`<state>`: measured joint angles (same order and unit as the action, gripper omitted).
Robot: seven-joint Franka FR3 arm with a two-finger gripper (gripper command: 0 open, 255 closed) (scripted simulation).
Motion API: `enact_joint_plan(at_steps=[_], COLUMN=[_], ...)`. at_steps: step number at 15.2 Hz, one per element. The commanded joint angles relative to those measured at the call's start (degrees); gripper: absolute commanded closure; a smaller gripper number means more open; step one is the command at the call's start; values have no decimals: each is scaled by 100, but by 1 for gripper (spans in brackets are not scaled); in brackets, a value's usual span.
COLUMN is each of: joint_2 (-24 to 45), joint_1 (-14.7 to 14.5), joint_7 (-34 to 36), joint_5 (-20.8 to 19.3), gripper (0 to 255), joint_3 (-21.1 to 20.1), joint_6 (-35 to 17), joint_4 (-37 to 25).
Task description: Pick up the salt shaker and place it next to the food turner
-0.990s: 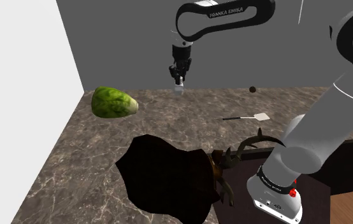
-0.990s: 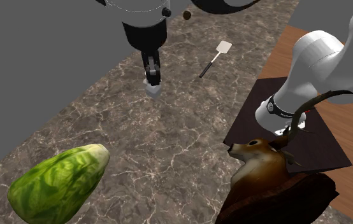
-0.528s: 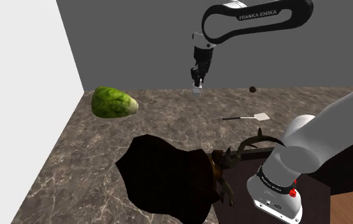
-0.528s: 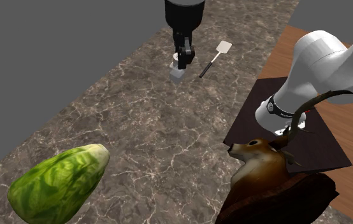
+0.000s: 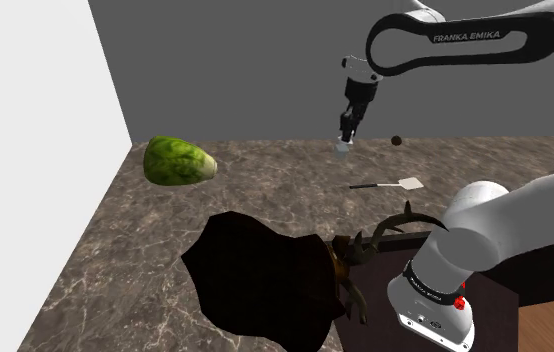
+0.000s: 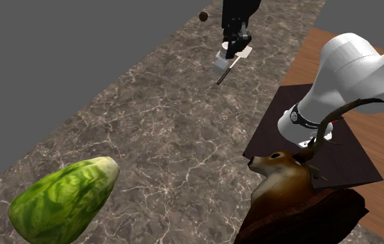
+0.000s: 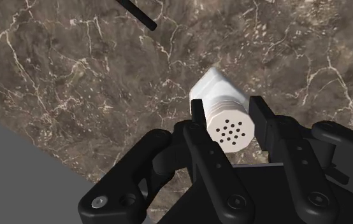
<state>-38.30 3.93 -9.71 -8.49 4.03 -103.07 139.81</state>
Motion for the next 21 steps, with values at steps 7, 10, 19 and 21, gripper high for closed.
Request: enact_joint_plan(at_steps=[7,10,19,21], joint_2=[-1599,-2136,-3409,-3564], joint_1=[439,657,1401,1517], joint_7=[-762,-1107,-2321,-2491], joint_5=[-512,-771,-1737,-1911], gripper=[255,255,255,255], joint_3=[582,846,1785,1954], joint_6=[613,900,1753,1801], joint_4=[887,1084,1273,1339])
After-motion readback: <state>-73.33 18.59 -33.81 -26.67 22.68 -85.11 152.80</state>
